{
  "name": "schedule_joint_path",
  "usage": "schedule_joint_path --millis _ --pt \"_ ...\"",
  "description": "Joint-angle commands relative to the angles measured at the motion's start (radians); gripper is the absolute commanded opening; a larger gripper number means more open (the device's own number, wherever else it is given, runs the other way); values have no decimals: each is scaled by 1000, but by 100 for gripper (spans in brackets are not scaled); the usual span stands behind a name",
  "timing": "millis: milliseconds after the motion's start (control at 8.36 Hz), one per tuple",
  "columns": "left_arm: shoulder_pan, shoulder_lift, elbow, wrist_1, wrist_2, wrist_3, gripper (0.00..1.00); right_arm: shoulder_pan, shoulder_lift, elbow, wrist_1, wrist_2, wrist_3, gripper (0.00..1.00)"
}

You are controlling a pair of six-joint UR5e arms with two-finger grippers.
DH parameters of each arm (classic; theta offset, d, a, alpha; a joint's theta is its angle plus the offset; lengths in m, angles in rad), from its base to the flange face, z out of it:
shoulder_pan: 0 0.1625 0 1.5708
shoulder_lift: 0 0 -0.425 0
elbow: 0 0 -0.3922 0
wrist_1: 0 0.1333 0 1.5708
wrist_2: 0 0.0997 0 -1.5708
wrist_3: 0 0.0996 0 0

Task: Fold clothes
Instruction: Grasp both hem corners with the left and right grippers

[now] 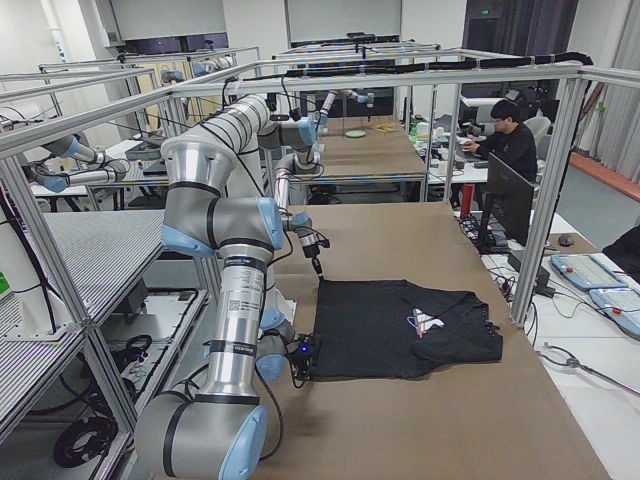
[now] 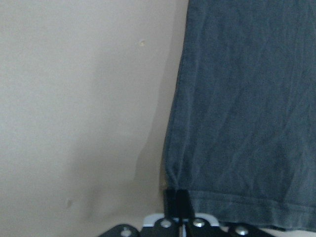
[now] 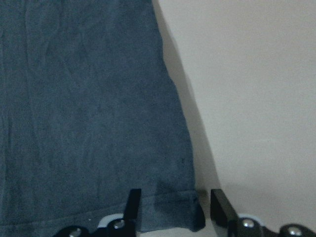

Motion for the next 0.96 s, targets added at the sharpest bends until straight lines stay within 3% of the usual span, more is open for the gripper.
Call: schedule_joint_path --millis 0,239,359,479,598,838 --pt "-1 -4 0 1 -2 0 0 -12 11 -1 -6 -5 1 42" --pt "-1 -8 0 1 -2 0 0 -12 11 1 -6 -6 1 41" --pt "-1 -8 0 1 -2 0 0 -12 11 2 -6 -5 1 31" --pt "-9 -8 0 1 -2 0 0 -12 11 2 -6 -5 1 8" --pt "-11 -8 0 1 -5 0 0 -12 11 9 -6 -6 1 0" --pt "-23 -8 -12 1 -8 0 0 -8 10 36 -6 -5 -2 0"
